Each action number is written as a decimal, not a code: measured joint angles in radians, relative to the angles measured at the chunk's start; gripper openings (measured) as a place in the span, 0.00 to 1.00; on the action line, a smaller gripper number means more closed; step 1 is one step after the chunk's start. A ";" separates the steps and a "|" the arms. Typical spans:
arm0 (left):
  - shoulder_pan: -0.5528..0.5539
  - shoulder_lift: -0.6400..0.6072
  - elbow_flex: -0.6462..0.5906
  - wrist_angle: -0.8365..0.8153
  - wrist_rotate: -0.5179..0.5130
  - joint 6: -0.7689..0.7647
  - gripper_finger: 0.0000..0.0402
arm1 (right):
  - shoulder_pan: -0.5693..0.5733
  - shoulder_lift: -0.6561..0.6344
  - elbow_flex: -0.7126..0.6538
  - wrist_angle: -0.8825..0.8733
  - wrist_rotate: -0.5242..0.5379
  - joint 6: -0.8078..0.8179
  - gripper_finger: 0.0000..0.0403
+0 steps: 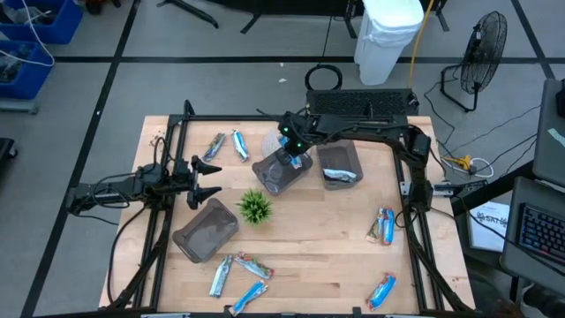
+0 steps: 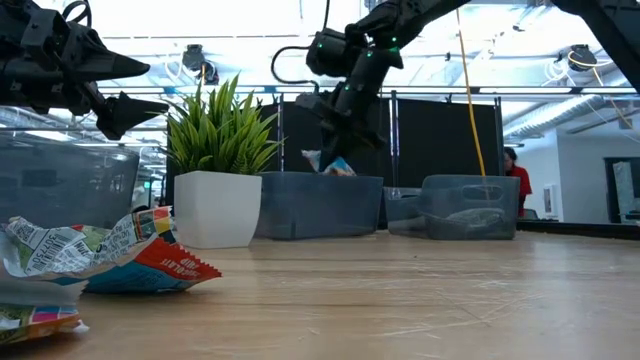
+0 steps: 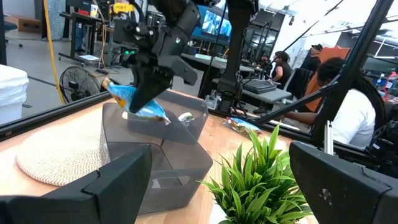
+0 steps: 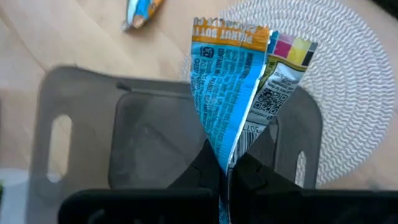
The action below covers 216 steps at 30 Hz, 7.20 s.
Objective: Pick and place Granola Bars by type
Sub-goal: Put the yellow granola bar into the top left black bin
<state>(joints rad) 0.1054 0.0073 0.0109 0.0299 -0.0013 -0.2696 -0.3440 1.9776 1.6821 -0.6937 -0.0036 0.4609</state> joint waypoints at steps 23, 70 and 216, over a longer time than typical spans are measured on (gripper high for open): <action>0.000 0.000 0.000 0.000 0.000 0.000 0.94 | 0.011 0.002 -0.053 -0.033 0.029 -0.129 0.00; 0.000 0.000 0.000 0.000 0.000 0.000 0.94 | 0.001 0.002 -0.145 0.092 0.059 -0.190 0.40; 0.000 0.000 0.000 0.000 0.000 0.000 0.94 | 0.912 -0.617 -1.009 -0.129 -0.028 -0.853 0.45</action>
<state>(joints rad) 0.1052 0.0073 0.0111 0.0298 -0.0013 -0.2695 0.5682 1.3605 0.6731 -0.8227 -0.0315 -0.3917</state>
